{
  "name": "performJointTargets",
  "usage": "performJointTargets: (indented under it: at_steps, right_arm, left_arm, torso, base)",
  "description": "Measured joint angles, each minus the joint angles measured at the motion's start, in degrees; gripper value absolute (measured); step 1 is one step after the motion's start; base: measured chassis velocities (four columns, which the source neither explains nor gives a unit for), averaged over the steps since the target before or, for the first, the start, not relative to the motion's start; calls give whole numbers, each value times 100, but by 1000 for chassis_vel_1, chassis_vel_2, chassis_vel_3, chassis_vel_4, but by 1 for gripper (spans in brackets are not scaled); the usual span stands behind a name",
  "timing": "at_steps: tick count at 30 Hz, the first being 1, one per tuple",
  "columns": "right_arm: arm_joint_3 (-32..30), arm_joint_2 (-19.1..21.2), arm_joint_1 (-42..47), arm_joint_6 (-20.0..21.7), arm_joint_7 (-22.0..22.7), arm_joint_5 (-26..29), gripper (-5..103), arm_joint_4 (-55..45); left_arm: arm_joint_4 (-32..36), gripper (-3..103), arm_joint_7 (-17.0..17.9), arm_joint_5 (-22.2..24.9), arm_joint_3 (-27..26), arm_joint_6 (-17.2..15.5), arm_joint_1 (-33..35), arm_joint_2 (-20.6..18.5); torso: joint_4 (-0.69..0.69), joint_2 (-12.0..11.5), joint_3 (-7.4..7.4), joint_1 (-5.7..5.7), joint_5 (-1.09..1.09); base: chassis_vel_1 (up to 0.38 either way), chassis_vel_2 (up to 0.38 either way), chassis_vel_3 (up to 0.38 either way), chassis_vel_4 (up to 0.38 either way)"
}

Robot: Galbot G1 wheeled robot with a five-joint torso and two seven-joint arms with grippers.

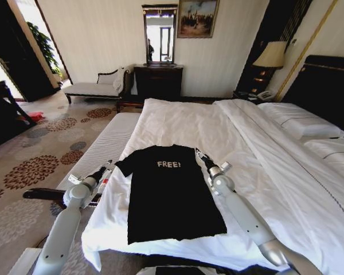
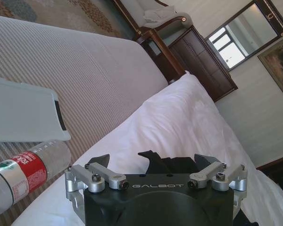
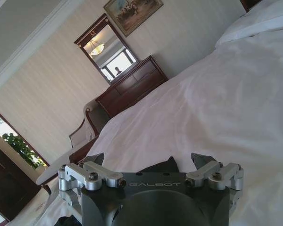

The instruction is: Fold the clothes on the bed.

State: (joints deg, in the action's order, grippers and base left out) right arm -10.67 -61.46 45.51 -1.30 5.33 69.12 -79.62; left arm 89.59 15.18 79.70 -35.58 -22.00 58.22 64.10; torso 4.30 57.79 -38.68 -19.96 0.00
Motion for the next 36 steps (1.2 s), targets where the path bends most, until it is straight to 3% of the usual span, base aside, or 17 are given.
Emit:
performJointTargets:
  at_steps: [26,30,35,36]
  right_arm:
    - [-141,-22,22,-13,122,-37,100,-6]
    - [-162,-27,24,-17,122,-43,100,-2]
    - [-178,-20,33,-19,120,-44,100,37]
    - [-178,-20,33,-19,120,-44,100,37]
  left_arm:
    - [-1275,102,-444,-308,544,165,-914,257]
    - [-1417,98,-474,-357,620,183,-1042,337]
    - [-1510,79,-491,-392,676,207,-1150,386]
    - [-1510,79,-491,-392,676,207,-1150,386]
  torso:
    - [0,-1,0,0,0]
    - [1,0,0,-1,0]
    - [1,0,0,0,0]
    - [1,0,0,0,0]
  base:
    - [0,0,0,0]
    - [0,0,0,0]
    - [0,0,0,0]
    - [0,0,0,0]
